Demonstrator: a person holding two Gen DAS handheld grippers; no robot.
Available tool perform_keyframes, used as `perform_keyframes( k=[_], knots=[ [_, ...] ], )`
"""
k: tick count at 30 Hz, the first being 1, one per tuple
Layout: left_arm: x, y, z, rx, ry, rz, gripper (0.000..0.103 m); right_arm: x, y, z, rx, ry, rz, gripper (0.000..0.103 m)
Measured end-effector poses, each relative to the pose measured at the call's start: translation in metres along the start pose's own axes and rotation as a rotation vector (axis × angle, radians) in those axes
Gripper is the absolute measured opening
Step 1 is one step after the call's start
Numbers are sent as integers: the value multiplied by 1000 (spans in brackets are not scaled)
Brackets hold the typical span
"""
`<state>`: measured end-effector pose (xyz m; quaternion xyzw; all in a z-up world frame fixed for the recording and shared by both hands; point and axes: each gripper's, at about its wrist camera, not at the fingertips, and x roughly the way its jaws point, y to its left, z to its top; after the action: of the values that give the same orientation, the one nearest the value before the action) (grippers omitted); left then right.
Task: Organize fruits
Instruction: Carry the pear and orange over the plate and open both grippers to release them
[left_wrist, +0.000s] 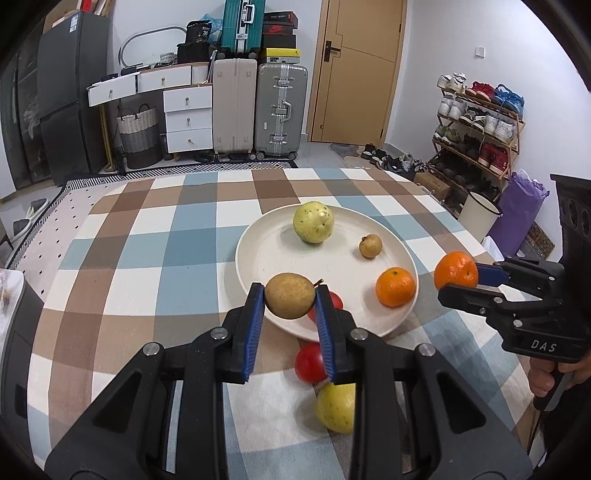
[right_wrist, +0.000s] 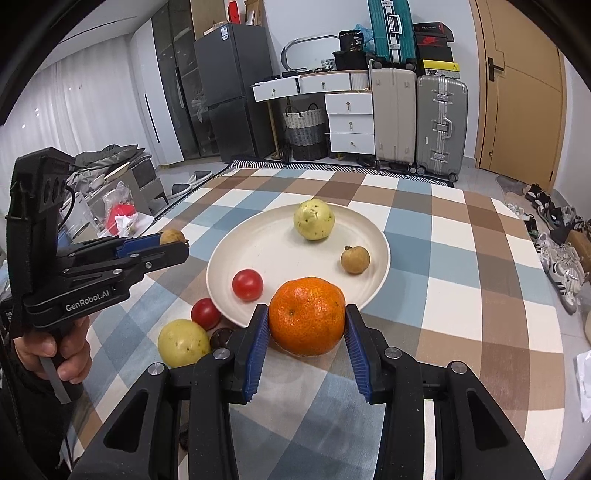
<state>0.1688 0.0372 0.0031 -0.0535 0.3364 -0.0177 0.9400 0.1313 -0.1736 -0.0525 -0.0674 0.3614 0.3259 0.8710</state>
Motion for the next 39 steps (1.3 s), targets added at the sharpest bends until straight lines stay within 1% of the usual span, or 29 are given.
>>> perform_keyframes(
  k=[6, 10, 19, 26, 39],
  knots=[
    [23, 3, 9, -2, 17, 5, 25, 9, -8, 7, 16, -1, -1, 41],
    [35, 5, 14, -11, 30, -8, 25, 17, -12, 12, 19, 4, -1, 41],
    [55, 3, 24, -1, 25, -9, 25, 29, -13, 22, 21, 0, 6, 41],
    [70, 2, 24, 28, 37, 28, 25, 46, -14, 29, 27, 10, 9, 41],
    [80, 9, 18, 11, 56, 38, 25, 79, -9, 39, 18, 27, 7, 41]
  ],
)
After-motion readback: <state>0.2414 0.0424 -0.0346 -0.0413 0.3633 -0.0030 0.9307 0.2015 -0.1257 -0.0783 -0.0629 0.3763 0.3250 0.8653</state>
